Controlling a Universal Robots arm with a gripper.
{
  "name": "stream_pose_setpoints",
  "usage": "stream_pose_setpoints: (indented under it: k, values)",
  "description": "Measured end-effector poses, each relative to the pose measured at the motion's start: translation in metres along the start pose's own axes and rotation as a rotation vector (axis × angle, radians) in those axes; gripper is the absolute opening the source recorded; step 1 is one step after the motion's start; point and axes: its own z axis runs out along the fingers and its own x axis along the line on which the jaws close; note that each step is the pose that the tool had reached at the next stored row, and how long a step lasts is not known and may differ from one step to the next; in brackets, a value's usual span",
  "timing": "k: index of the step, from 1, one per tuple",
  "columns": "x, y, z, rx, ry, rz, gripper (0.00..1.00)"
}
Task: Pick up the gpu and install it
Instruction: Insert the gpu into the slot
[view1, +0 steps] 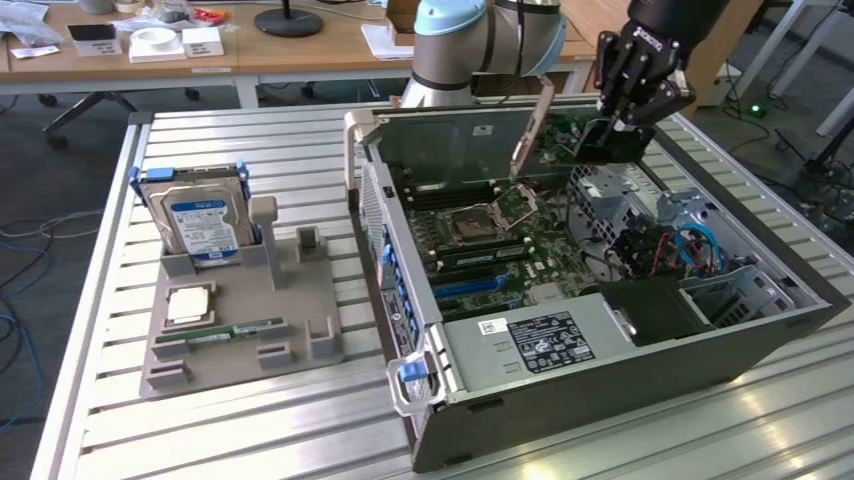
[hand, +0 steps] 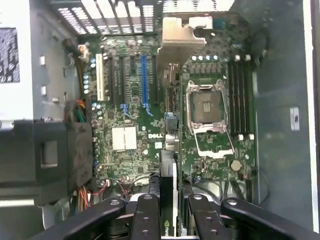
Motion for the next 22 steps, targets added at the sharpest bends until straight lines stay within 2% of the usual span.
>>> stream_pose_setpoints:
  k: [3, 10, 12, 13, 15, 18, 19, 22]
  values:
    - [0.0001, 0.0, 0.0, -0.0007, 0.0033, -0.043, 0.26]
    - [0.0, 0.0, 0.0001, -0.0006, 0.0033, -0.045, 0.26]
    - [0.0, 0.0003, 0.0003, 0.0011, 0.0033, -0.045, 0.26]
    - [0.0, 0.0007, 0.0005, 0.004, 0.0031, -0.045, 0.26]
    - [0.0001, 0.0025, 0.0012, 0.0172, 0.0032, -0.045, 0.26]
    - [0.0003, 0.0056, 0.0026, 0.046, 0.0026, -0.046, 0.26]
    - [0.0003, 0.0066, 0.003, 0.0538, 0.0025, -0.046, 0.26]
    - [0.0004, 0.0091, 0.004, 0.0693, 0.0024, -0.046, 0.26]
